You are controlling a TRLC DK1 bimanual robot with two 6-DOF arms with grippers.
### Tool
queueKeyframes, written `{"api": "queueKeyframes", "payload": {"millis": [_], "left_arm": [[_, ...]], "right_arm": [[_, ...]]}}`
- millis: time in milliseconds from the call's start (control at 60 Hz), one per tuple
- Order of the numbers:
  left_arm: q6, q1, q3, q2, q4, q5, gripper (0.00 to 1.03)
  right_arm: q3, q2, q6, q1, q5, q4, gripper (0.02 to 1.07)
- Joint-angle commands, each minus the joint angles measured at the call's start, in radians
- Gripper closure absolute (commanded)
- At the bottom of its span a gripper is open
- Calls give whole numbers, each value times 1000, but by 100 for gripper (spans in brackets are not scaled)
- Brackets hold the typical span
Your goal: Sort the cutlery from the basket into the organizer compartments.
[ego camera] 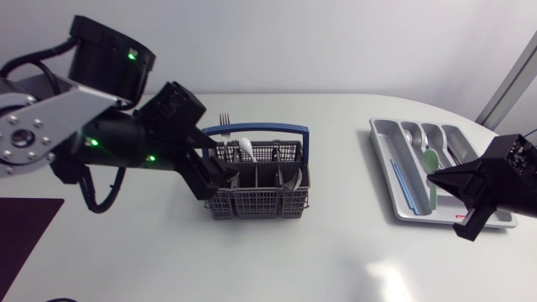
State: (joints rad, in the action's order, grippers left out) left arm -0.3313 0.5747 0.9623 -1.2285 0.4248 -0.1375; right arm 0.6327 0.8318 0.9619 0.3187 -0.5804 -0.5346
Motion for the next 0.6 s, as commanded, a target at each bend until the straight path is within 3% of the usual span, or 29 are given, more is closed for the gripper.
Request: {"api": "queueKeyframes", "payload": {"millis": [0,117,200,583], "left_arm": [[-29,54,-48,-43,-29,93,19],[-26,114,-39,-86,-37,220,20],[-22,126,-27,-106,-40,262,20],[-8,119,-14,-117,-35,280,20]], "right_arm": [[-24,49,95,66,-30,22,101],[-30,69,182,166,-70,24,101],[-48,69,241,214,-76,45,101],[-107,227,472,415,-110,263,101]]}}
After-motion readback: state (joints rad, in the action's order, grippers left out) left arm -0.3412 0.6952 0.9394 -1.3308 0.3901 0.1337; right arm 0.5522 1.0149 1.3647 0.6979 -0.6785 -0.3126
